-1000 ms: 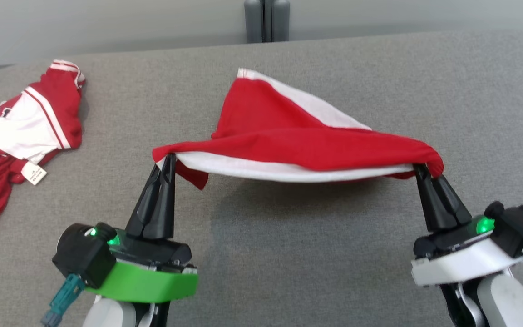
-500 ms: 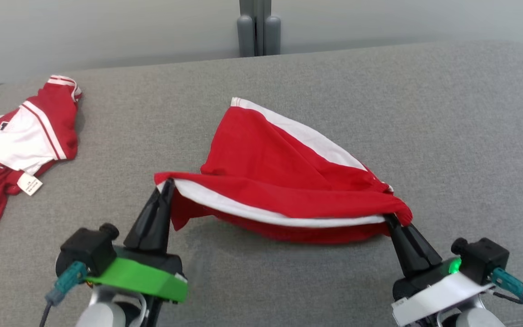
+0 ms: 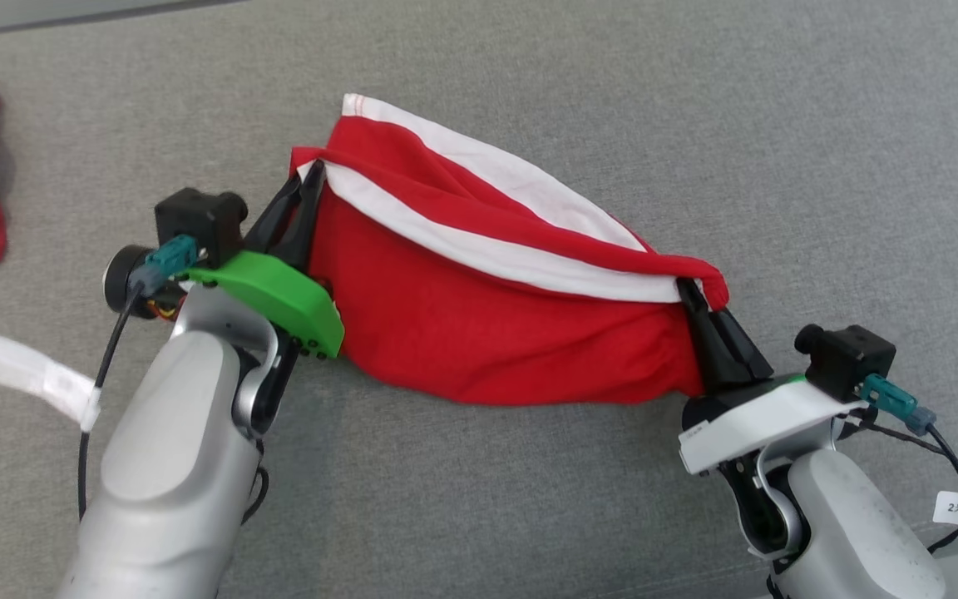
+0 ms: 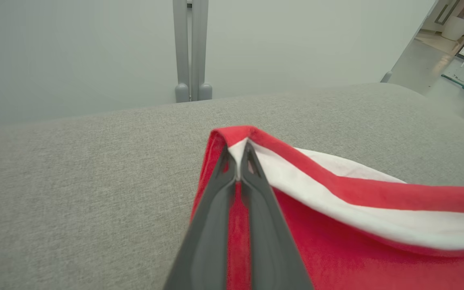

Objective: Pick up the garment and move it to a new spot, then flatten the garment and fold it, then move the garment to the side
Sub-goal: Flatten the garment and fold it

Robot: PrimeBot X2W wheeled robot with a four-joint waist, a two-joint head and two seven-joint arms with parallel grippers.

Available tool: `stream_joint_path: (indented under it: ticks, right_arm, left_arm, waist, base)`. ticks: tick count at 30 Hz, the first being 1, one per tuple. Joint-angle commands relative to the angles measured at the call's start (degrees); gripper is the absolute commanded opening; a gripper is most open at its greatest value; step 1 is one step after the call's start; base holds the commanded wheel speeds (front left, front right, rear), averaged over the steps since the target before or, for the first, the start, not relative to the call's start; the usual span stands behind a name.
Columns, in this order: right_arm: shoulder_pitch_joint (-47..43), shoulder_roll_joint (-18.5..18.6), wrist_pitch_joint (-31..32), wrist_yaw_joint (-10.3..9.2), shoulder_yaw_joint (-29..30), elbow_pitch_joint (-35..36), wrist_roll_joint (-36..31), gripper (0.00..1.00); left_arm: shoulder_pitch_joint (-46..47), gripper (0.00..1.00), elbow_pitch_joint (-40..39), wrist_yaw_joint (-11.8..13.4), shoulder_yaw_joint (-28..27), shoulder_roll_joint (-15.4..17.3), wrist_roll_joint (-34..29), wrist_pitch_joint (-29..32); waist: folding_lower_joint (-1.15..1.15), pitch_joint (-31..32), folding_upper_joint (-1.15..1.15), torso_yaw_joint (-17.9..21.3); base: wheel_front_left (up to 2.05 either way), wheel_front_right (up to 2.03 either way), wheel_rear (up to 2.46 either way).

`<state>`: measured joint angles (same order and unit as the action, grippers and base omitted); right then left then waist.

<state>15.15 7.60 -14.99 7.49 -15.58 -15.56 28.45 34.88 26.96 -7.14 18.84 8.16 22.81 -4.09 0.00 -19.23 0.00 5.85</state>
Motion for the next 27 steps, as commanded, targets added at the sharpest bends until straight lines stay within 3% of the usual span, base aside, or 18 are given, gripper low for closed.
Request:
stream_joint_path:
  ticks: [1, 16, 17, 18, 19, 20, 27]
  right_arm:
    - [1.5, -0.5, -0.2, 0.01, 0.3, -0.4, 0.0, 0.00]
    - [6.5, -4.1, -0.2, 0.01, 1.7, -2.3, -1.8, 0.00]
    - [6.6, -4.1, -0.2, 0.01, 1.9, -2.0, -1.8, 0.20]
    - [6.5, -4.2, -0.2, 0.01, 2.1, -1.7, -1.8, 0.48]
    - [6.5, -4.3, -0.2, 0.01, 2.4, -1.6, -2.1, 0.85]
    - [6.3, -4.4, -0.2, 0.01, 2.8, -1.4, -2.2, 1.00]
    - [3.4, -4.6, -0.2, 0.01, 5.2, 0.8, -5.6, 1.00]
  left_arm:
    - [2.6, 0.00, 2.3, -0.3, 0.2, -0.1, -0.2, -0.3]
    - [19.3, 0.00, 23.5, 2.3, 0.3, -2.7, -0.9, -4.6]
    - [19.8, 0.06, 24.4, 2.7, 0.3, -2.8, -0.8, -5.0]
    - [20.3, 0.34, 25.3, 2.9, 0.3, -2.9, -0.8, -5.5]
    - [20.7, 0.44, 26.0, 3.3, 0.3, -3.0, -0.9, -6.0]
    - [21.0, 1.00, 26.8, 3.5, 0.3, -3.1, -0.7, -6.6]
    - [19.6, 1.00, 29.3, 2.9, 0.7, -4.3, 0.4, -9.6]
  waist:
    - [0.00, -4.7, 0.00, 3.0]
    - [0.00, -7.8, 0.00, 5.2]
    - [0.00, -7.8, 0.00, 5.3]
    - [0.00, -7.7, 0.00, 5.3]
    - [0.00, -7.6, 0.00, 5.3]
    - [0.00, -7.4, 0.00, 5.3]
    - [0.00, -4.5, 0.00, 4.1]
  base:
    - [0.00, 0.00, 0.00]
    - [0.00, 0.00, 0.00]
    - [0.00, 0.00, 0.00]
    - [0.00, 0.00, 0.00]
    - [0.00, 0.00, 0.00]
    - [0.00, 0.00, 0.00]
    - [0.00, 0.00, 0.00]
